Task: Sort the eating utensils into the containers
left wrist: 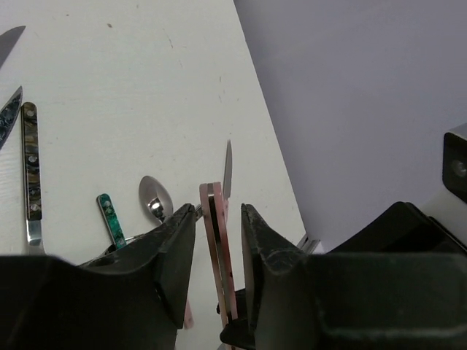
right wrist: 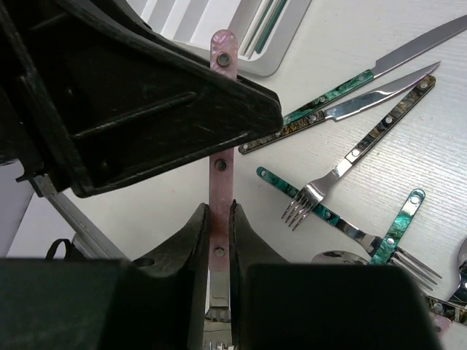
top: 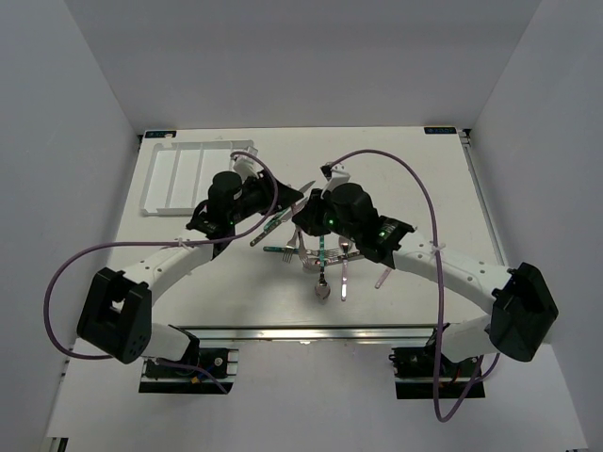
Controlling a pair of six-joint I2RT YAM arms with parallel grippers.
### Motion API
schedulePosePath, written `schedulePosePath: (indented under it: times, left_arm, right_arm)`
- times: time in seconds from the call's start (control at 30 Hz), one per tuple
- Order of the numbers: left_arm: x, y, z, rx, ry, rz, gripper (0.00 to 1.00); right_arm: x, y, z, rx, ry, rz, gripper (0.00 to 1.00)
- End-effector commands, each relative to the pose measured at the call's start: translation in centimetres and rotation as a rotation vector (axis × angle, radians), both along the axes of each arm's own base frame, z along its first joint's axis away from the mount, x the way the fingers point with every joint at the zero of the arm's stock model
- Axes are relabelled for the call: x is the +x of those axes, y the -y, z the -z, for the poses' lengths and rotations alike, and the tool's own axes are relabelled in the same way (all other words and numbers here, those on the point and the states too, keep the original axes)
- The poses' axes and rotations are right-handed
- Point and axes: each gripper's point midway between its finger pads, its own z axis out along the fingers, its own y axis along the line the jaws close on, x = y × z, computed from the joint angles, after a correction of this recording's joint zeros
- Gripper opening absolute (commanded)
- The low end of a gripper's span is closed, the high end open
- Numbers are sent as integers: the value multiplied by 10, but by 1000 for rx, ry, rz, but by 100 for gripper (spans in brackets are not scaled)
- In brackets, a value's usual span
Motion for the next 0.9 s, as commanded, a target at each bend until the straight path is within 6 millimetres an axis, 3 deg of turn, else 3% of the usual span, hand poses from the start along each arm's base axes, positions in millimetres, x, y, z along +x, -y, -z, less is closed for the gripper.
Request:
schedulePosePath:
  times: [0.0,0.03,0.13,0.17,0.2,0.23,0.27,0.3,0.33,0.37,0.4,0.43,0.47,0.5,0.53,0.6,0.63,0.67,0.7,0.73,0.77,0.8,0.87]
  left_arm:
    - [1,5,-19,2,40,16,41]
    - [1,5,-18,9,37,20,40]
    - [0,7,-17,18,35,41,7]
    - [2,8,-23,23,46,41,0]
    - [5,6,-23,60,70,39,0]
    - [5,-1,-9,136,20,29,0]
    - [26,-14,-29,203,67,-76,0]
    - [39,-30,-17,357,87,-123,0]
    - [42,-52,2,503,13,-180,0]
    - [65,-89,2,638,5,-348,0]
    - [84,-104,-28,723,70,-408,0]
    - [95,-121,0,862,-7,-426,0]
    - [112,-147,-1,946,-23,-515,0]
    - [133,-155,-29,966,27,-542,0]
    - [153,-172,-1,1027,-42,-540,0]
    - [181,-182,-5,1037,-21,-528,0]
    - [199,-186,-28,1024,21,-560,0]
    - [217,-197,-5,1066,-16,-560,0]
    - [227,-206,-6,1104,-9,-577,0]
    - [240,-210,-27,1097,32,-610,0]
    - [252,-217,-6,1128,10,-608,0]
    - [261,-226,-15,1154,37,-650,0]
    - [272,-237,-2,1177,33,-667,0]
  right_arm:
    - [9,-8,-35,53,86,15,0]
    - [10,-9,-37,56,90,14,0]
    - [11,-9,-39,55,103,16,0]
    - [12,-9,-41,54,106,15,0]
    - [14,-6,-40,46,108,35,5]
    - [16,-1,-40,34,107,55,30]
    - [18,9,-34,8,92,85,82]
    - [21,22,-36,5,102,126,89]
    - [27,39,-31,-14,86,166,89]
    - [28,52,-24,-35,67,193,89]
    - [28,67,-31,-18,73,220,89]
    - [33,85,-19,-34,51,264,89]
    - [33,96,-17,-34,46,283,89]
    - [29,104,-24,-10,57,281,89]
    - [30,117,-15,-23,50,298,89]
    - [25,129,-18,-28,66,300,89]
    - [23,134,-16,-43,68,304,89]
    - [21,138,-11,-73,68,300,89]
    - [17,143,-11,-87,71,299,89]
    - [15,147,-8,-100,73,301,89]
    - [13,151,-5,-110,73,302,89]
    - [12,154,-2,-120,74,303,89]
    - [8,156,3,-132,76,295,89]
